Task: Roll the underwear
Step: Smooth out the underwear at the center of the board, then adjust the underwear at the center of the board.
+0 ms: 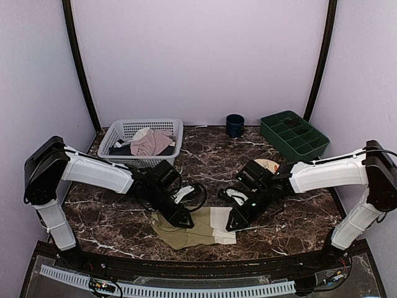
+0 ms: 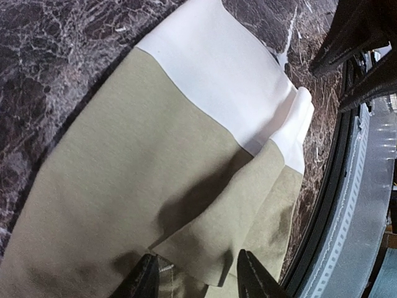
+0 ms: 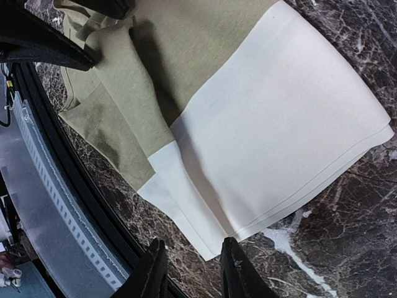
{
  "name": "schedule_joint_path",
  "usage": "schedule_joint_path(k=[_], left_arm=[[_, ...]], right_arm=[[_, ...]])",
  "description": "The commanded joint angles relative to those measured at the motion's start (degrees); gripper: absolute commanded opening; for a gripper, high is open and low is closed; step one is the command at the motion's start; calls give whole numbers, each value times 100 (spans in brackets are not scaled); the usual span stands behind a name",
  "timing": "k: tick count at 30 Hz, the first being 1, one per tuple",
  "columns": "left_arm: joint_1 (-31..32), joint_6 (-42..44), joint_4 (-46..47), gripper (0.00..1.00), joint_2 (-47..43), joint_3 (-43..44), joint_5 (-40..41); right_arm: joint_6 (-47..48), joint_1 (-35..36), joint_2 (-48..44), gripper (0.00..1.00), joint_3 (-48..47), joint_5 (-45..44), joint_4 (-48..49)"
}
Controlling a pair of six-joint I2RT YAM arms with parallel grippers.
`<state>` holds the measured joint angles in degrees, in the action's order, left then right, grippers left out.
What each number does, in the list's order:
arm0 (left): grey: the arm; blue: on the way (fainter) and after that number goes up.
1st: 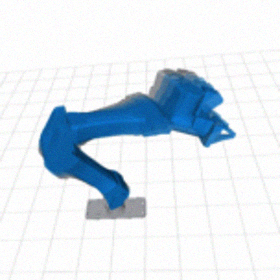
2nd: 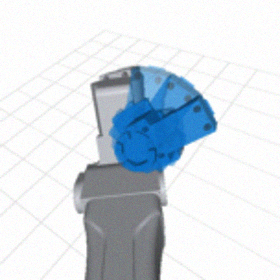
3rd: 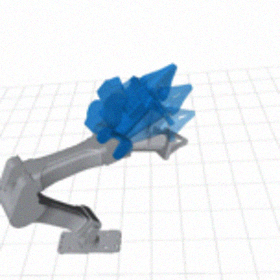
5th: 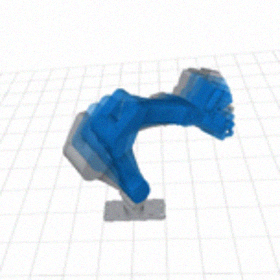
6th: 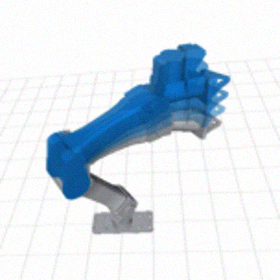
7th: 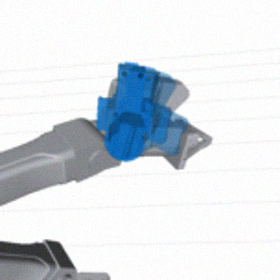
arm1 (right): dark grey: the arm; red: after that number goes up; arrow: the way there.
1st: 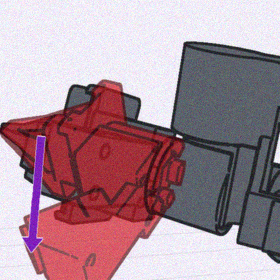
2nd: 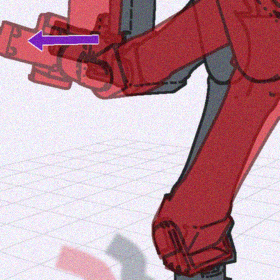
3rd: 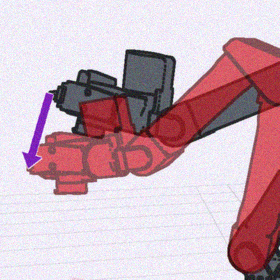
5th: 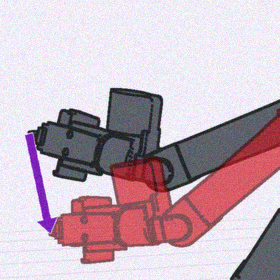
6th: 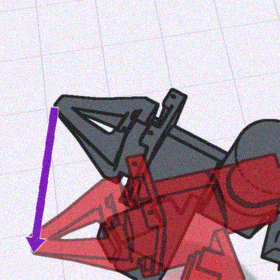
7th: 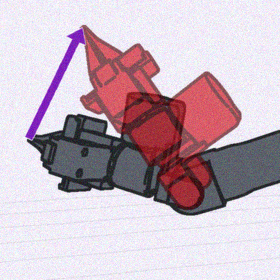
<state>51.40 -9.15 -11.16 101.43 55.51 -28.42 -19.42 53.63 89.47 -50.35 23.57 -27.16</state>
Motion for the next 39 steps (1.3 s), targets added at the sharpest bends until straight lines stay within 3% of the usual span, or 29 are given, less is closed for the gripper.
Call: schedule_joint_path(k=[1,8,22,26,39], left_arm=[[17,-37,-14,46,-402,-247,-442],[213,256,-339,42,-733,-418,-569],[959,694,-497,41,-1646,-833,41],[930,556,-352,41,-1893,-957,555],[914,-331,-177,41,-1485,-706,1323]], right_arm=[[-161,-85,-116,30,133,85,203],[-216,-168,-277,30,201,33,224],[-270,-230,-403,30,221,-2,139],[-290,-230,-381,30,220,28,199],[-286,-238,-293,30,134,139,264]])
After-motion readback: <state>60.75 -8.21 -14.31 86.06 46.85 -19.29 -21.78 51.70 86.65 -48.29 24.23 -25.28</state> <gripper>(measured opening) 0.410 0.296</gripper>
